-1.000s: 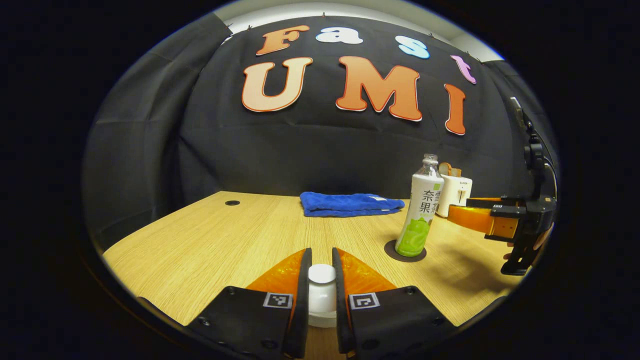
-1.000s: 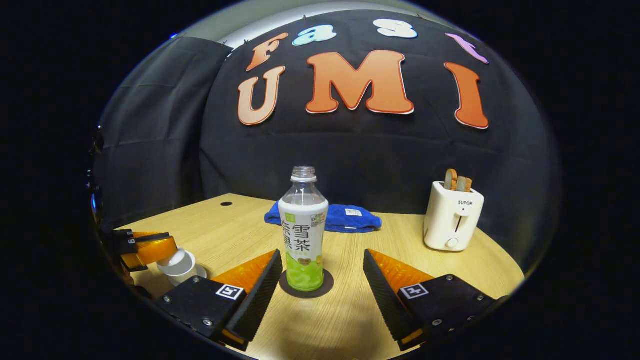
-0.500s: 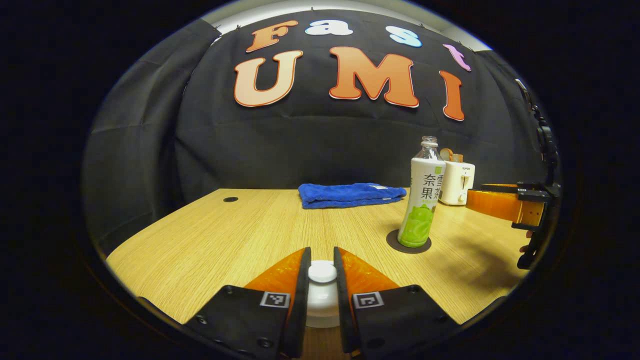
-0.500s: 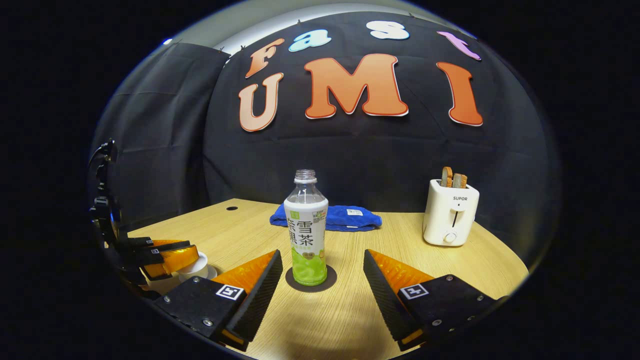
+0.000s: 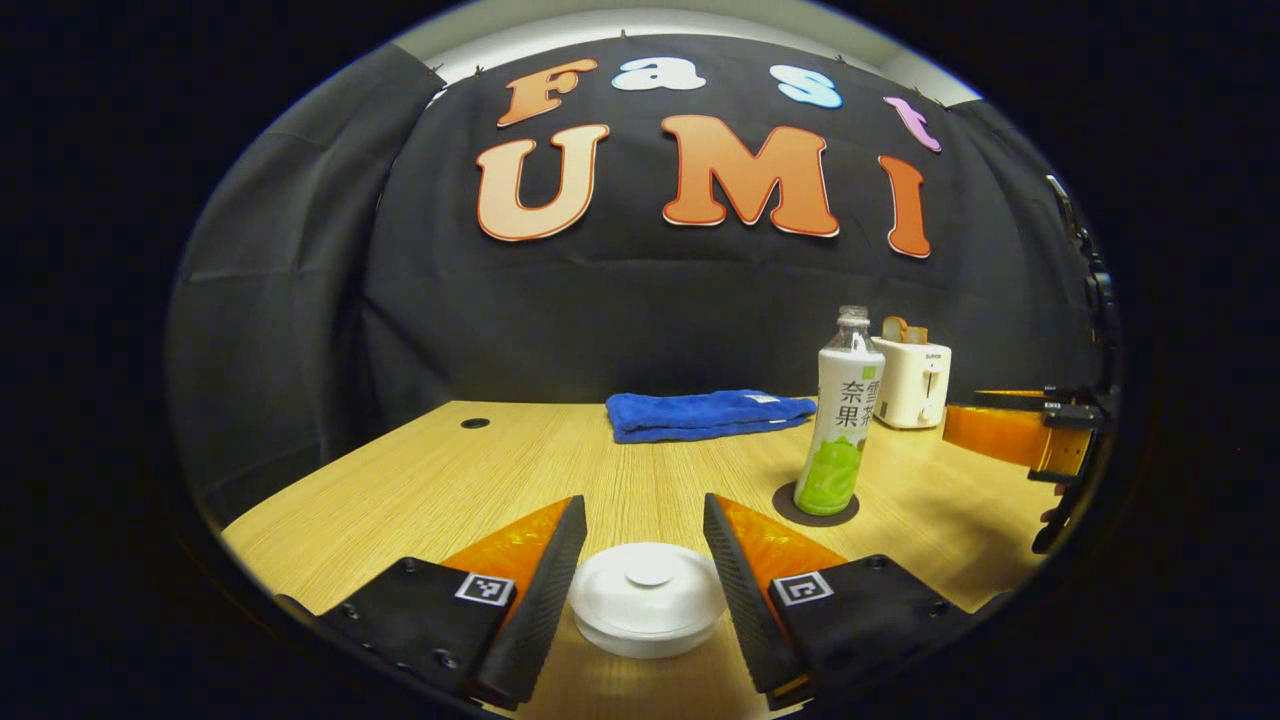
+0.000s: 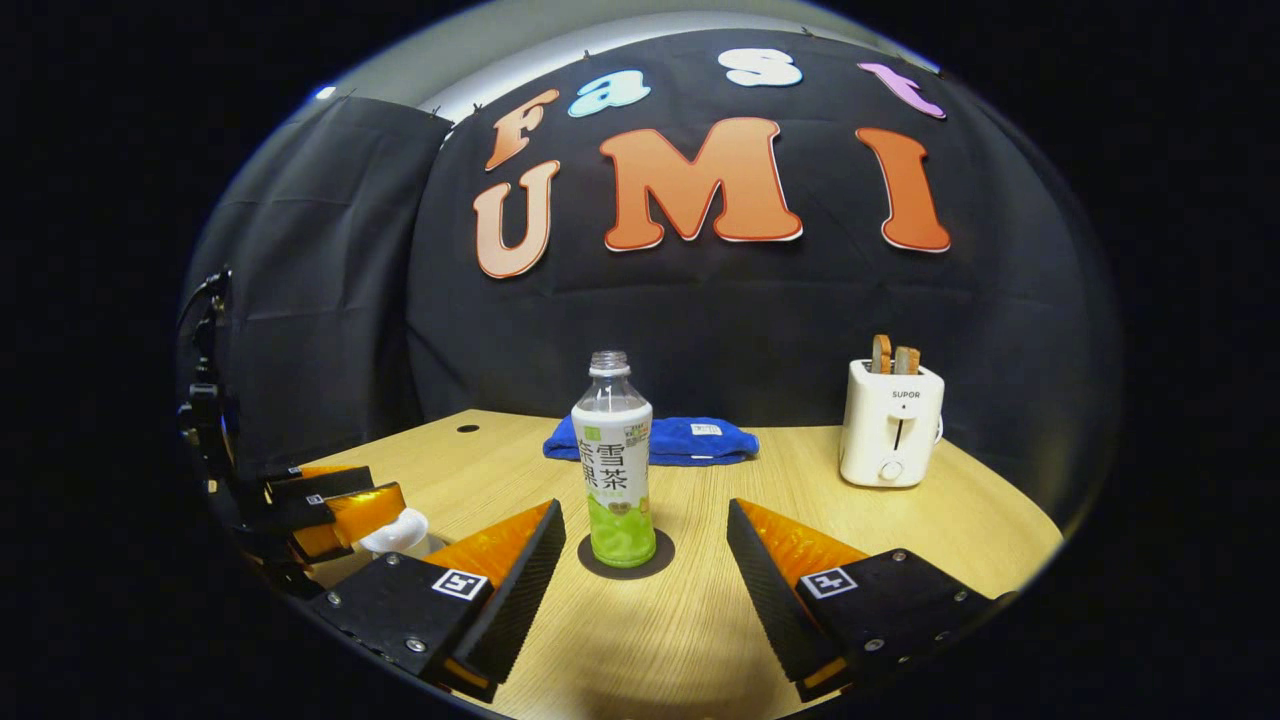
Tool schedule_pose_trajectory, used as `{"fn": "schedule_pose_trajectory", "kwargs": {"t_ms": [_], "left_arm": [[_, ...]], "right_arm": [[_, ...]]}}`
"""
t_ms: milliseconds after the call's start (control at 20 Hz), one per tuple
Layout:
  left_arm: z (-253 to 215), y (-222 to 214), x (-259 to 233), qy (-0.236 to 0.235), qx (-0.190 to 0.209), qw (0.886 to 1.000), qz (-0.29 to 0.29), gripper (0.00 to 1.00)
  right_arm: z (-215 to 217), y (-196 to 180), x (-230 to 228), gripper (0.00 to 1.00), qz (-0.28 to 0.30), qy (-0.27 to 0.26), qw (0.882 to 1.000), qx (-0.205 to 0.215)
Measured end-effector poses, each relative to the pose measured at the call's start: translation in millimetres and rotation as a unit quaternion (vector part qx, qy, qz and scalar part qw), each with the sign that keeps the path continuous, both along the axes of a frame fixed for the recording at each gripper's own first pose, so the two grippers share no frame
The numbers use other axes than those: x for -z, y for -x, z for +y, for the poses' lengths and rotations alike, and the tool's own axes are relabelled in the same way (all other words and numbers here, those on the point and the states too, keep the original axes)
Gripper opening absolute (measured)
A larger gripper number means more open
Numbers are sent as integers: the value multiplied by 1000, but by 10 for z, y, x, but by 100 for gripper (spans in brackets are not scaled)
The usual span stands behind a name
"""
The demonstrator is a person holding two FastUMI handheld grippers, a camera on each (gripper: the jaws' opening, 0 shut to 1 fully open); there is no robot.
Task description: Open the teacup lid with one hand, grasp the water bottle and pour water into the teacup with the other hand; after pouring, place the water bottle on the coaster and then close the teacup lid.
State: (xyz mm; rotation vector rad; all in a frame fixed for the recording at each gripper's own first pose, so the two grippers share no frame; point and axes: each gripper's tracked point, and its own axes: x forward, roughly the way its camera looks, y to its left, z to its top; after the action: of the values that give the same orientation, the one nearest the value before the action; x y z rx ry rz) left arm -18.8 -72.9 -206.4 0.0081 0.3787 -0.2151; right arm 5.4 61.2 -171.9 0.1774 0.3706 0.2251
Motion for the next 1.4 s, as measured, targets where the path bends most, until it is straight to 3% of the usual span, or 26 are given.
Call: {"fn": "schedule_pose_trajectory", "kwargs": {"t_ms": [150, 250, 500, 550, 700, 900, 1400], "left_arm": [[-2, -15, -263, 7, -6, 1000, -19, 77], [-12, -10, -412, 10, -6, 999, -35, 82], [4, -21, -731, 8, -6, 997, -73, 84], [12, -22, -812, 11, -7, 997, -82, 90], [71, -19, -1042, 11, -16, 993, -113, 95], [115, 11, -1324, 11, -20, 989, -149, 95], [309, -21, -1675, 21, -37, 986, -161, 98]], "right_arm": [[-11, 49, -109, 98, -15, -3, 1000, 4], [-20, 63, -196, 98, -28, 0, 1000, 6], [69, 149, -332, 98, -47, -9, 999, -5], [66, 155, -358, 98, -50, -7, 999, -3], [22, 191, -418, 98, -63, -2, 998, 11], [-39, 210, -538, 98, -79, -2, 997, 25], [-282, 187, -840, 98, -94, -6, 994, 56]]}}
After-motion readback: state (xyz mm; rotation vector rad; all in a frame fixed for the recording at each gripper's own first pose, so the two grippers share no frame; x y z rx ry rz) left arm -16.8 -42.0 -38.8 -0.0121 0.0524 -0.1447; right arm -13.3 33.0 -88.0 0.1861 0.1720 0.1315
